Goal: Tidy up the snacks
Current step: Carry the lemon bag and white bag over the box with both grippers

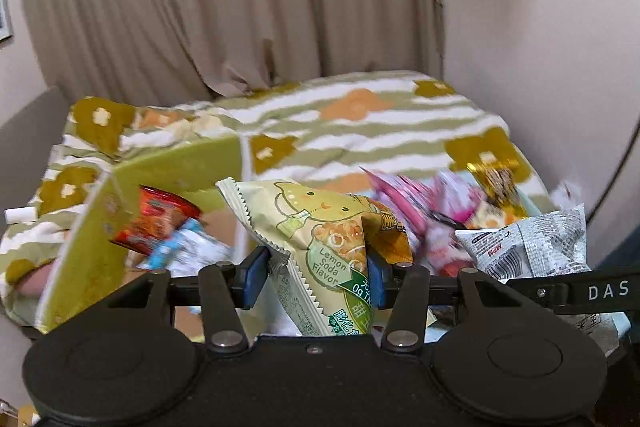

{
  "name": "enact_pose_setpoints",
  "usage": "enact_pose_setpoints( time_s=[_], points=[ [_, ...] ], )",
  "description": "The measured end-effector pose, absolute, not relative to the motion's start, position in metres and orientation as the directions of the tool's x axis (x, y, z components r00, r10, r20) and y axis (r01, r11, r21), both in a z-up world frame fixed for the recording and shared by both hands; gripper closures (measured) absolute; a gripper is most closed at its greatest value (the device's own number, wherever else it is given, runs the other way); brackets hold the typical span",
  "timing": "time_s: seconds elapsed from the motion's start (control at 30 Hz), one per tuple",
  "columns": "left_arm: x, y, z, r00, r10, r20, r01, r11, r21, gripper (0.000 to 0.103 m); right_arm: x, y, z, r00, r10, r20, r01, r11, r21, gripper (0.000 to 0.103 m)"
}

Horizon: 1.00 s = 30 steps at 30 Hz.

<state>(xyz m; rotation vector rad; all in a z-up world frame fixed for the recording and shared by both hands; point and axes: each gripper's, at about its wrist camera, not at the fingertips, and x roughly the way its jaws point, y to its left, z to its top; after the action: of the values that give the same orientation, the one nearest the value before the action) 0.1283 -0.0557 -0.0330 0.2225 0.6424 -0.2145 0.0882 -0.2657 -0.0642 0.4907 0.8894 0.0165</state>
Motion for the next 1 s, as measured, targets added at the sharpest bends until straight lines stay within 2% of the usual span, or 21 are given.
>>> enact_pose_setpoints(
  time_s=[0.27, 0.47, 0.73, 1.0],
  points=[
    [0.139, 0.005, -0.002, 0.832, -0.039, -0.553, 0.137, 0.981, 0.139, 0.049, 0.12, -0.214, -0.023, 0.683, 0.285, -0.672, 0.019, 0.913, 0.407, 0.032],
    [0.158, 0.057, 0.005, 0.836, 0.017, -0.549, 0.069, 0.988, 0.136, 0.049, 0.153, -0.162, -0.005, 0.691, 0.332, -0.642, -0.072, 0.915, 0.396, 0.032],
    [0.198, 0.123, -0.017, 0.785, 0.036, -0.619, 0.052, 0.991, 0.123, 0.049, 0.203, -0.082, -0.011, 0.653, 0.362, -0.666, -0.115, 0.916, 0.385, 0.032],
    [0.23, 0.162, -0.055, 0.701, -0.064, -0.71, 0.151, 0.987, 0.06, 0.046, 0.231, -0.029, -0.031, 0.626, 0.291, -0.724, -0.047, 0.94, 0.337, 0.032]
  ],
)
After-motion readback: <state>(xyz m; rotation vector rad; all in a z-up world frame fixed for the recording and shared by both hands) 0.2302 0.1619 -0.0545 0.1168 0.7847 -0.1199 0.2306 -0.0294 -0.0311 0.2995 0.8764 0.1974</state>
